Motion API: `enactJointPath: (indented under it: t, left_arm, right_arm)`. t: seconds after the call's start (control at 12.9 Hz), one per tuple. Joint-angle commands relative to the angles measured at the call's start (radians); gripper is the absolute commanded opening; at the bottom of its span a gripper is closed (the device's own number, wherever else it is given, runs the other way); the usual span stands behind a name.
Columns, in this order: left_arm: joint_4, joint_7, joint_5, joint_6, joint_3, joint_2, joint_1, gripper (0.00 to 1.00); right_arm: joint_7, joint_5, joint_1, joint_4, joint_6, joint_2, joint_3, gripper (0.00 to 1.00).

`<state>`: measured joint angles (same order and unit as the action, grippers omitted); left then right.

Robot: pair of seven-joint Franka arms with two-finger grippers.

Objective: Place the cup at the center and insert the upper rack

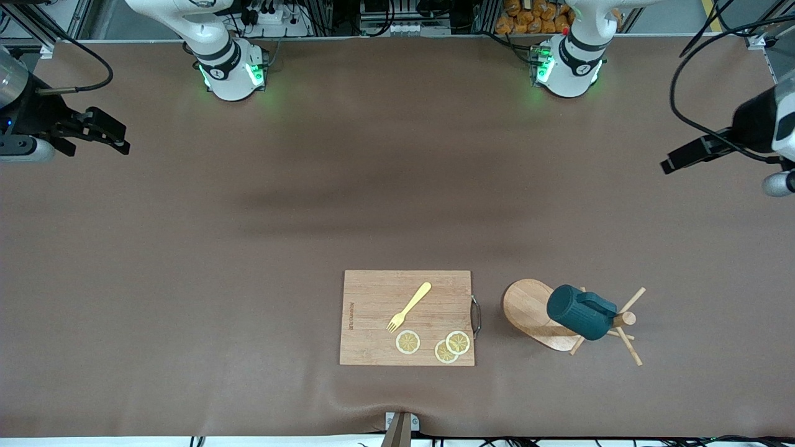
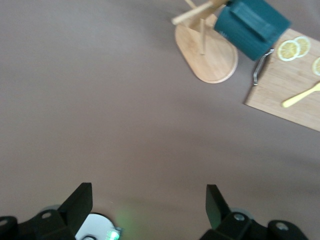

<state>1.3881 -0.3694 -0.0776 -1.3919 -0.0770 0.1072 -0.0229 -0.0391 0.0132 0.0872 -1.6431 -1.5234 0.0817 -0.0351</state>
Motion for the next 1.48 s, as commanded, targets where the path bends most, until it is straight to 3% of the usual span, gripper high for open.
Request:
enactJointPath:
  t: [0.0, 0.23, 0.47, 0.62, 1.4]
  left_arm:
    - [0.107, 0.02, 0.083, -0.065, 0.02, -0.075, 0.06, 1.0]
    - [0.262, 0.024, 0.088, -0.172, 0.022, -0.173, 0.07, 1.0]
    - [0.324, 0.056, 0.13, -0.205, 0.06, -0.227, 0.11, 1.0]
    - [0.315, 0.098, 0.13, -0.194, 0.086, -0.233, 0.113, 1.0]
    - [0.252, 0.109, 0.127, -0.13, 0.08, -0.221, 0.115, 1.0]
  right_arm:
    - [-0.001, 0.008, -0.003, -0.015, -0.001, 0.024, -0.002, 1.0]
    - [-0.016, 0.008, 0.005, -0.014, -0.001, 0.03, 0.024, 1.0]
    - [-0.001, 0.004, -0.003, -0.012, 0.028, 0.039, 0.02, 1.0]
    - [-0.001, 0.004, -0.007, -0.015, 0.029, 0.041, 0.015, 1.0]
    - [-0.01, 0.005, -0.014, -0.017, 0.023, 0.043, 0.014, 1.0]
